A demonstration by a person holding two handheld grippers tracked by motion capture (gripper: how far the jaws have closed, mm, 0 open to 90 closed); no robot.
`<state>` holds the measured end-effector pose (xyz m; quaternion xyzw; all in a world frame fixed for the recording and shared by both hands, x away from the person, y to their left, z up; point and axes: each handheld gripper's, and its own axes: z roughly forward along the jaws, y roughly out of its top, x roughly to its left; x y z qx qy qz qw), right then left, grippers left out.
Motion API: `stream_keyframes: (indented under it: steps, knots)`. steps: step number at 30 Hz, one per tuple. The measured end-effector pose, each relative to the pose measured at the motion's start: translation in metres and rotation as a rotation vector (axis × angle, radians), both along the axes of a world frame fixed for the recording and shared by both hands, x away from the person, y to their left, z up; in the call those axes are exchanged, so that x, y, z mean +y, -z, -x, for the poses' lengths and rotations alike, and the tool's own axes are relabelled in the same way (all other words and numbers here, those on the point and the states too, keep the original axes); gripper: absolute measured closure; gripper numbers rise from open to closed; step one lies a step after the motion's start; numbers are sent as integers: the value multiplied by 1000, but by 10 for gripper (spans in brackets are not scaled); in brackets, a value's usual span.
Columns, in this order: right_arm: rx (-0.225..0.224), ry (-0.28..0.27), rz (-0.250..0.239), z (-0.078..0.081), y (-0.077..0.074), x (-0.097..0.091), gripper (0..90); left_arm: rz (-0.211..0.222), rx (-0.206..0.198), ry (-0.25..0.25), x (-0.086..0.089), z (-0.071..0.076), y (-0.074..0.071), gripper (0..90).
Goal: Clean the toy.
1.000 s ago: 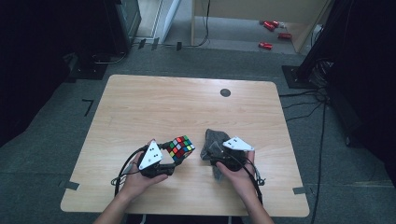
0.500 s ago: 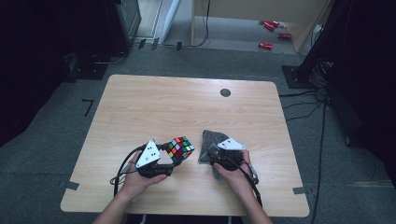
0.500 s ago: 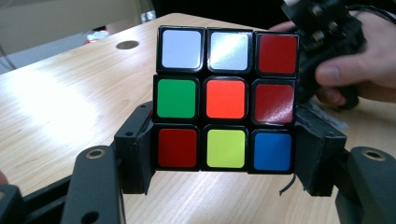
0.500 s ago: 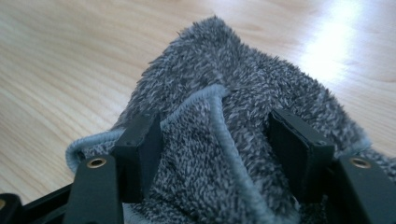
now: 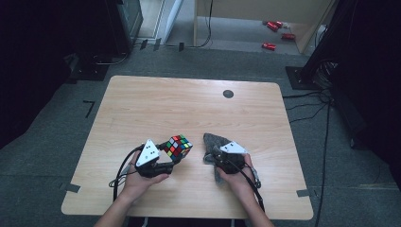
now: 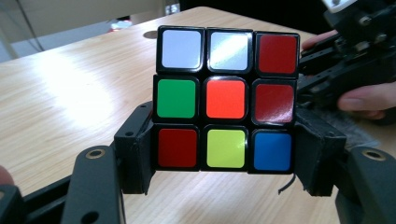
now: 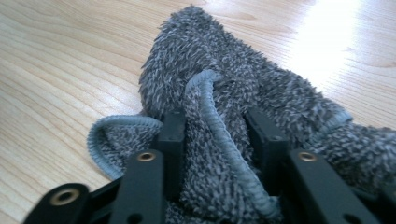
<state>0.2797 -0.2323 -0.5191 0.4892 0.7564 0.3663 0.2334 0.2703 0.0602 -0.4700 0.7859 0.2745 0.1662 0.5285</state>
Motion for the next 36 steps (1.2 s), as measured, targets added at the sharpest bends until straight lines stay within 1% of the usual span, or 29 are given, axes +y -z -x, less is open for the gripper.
stream_keyframes:
  steps: [3, 5, 6, 8, 11, 13, 15, 16, 17, 18, 19, 21, 23, 25, 27, 29, 31, 34, 35, 36]
  knots:
    - [-4, 1, -13, 1, -1, -2, 696, 6, -2, 3, 0, 0, -1, 349]
    - [-5, -2, -26, 1, -3, -3, 711, 6, -2, 0, 0, 0, 0, 350]
    - [-6, -9, -37, 2, -4, -3, 716, 13, 1, 3, 1, 0, 0, 349]
    - [-26, -33, -64, 5, -9, -3, 722, 19, 1, 6, 1, 0, -1, 349]
    - [-83, -66, -128, 12, -23, -1, 722, 15, 2, 2, 1, -1, -1, 349]
    - [-125, -80, -157, 17, -31, 1, 721, -4, -2, 0, 0, 0, 0, 349]
    - [-158, -95, -188, 23, -41, 2, 721, -35, -8, 2, -2, 0, 2, 350]
    - [-175, -103, -211, 27, -46, 4, 721, -45, -10, 2, -4, 1, 3, 349]
    - [-191, -110, -222, 29, -49, 4, 721, -55, -11, 2, -5, 1, 3, 349]
    - [-199, -116, -233, 31, -52, 5, 720, -65, -11, 4, -6, 1, 4, 349]
    - [-204, -132, -253, 33, -55, 7, 719, -69, -11, 4, -7, 2, 4, 349]
    - [-211, -158, -275, 36, -58, 9, 718, -88, -15, 11, -10, 3, 5, 349]
    - [-219, -189, -299, 39, -62, 13, 717, -114, -27, 18, -13, 4, 5, 350]
    - [-229, -214, -303, 42, -66, 17, 716, -145, -39, 24, -17, 6, 4, 350]
    - [-246, -235, -288, 46, -70, 22, 714, -170, -50, 33, -21, 8, 4, 349]
    - [-272, -256, -255, 50, -73, 28, 711, -184, -58, 44, -25, 11, 3, 349]
    - [-294, -272, -224, 54, -76, 32, 712, -200, -67, 41, -28, 13, 2, 349]
    - [-315, -289, -214, 57, -78, 36, 712, -220, -73, 30, -31, 14, 0, 349]
    - [-329, -312, -215, 59, -80, 38, 712, -227, -77, 31, -32, 15, -1, 350]
    - [-330, -329, -213, 60, -81, 40, 712, -234, -81, 30, -34, 16, -2, 349]
